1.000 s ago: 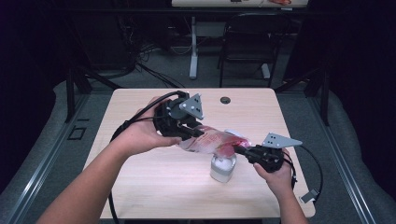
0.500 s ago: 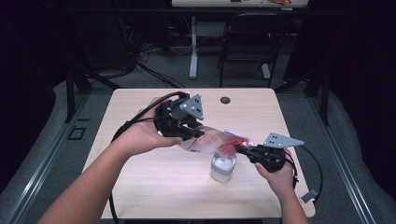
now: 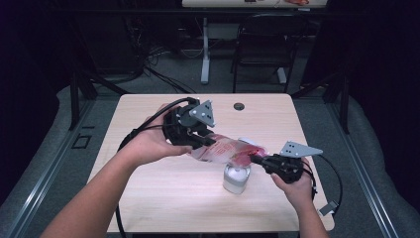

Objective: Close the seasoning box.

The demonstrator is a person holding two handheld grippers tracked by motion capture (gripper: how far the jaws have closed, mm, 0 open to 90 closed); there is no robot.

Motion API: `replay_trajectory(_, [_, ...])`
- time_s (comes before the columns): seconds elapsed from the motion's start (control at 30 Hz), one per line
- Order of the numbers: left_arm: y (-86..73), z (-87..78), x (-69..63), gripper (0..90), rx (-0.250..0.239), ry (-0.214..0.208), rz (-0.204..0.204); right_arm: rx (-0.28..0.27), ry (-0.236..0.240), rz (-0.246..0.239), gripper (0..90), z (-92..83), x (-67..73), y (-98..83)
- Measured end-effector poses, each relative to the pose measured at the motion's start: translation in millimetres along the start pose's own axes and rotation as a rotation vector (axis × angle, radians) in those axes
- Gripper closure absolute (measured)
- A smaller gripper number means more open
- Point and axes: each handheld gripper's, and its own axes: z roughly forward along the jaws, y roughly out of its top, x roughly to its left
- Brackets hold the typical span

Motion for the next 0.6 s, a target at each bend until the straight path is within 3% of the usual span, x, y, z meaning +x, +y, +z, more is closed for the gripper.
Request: replay_trajectory(0.6, [0.4, -3.4, -1.4, 77.3, -0.001, 0.003, 0.008, -0.003, 0.004, -0.004, 89.0, 2.3, 2.3, 1.1])
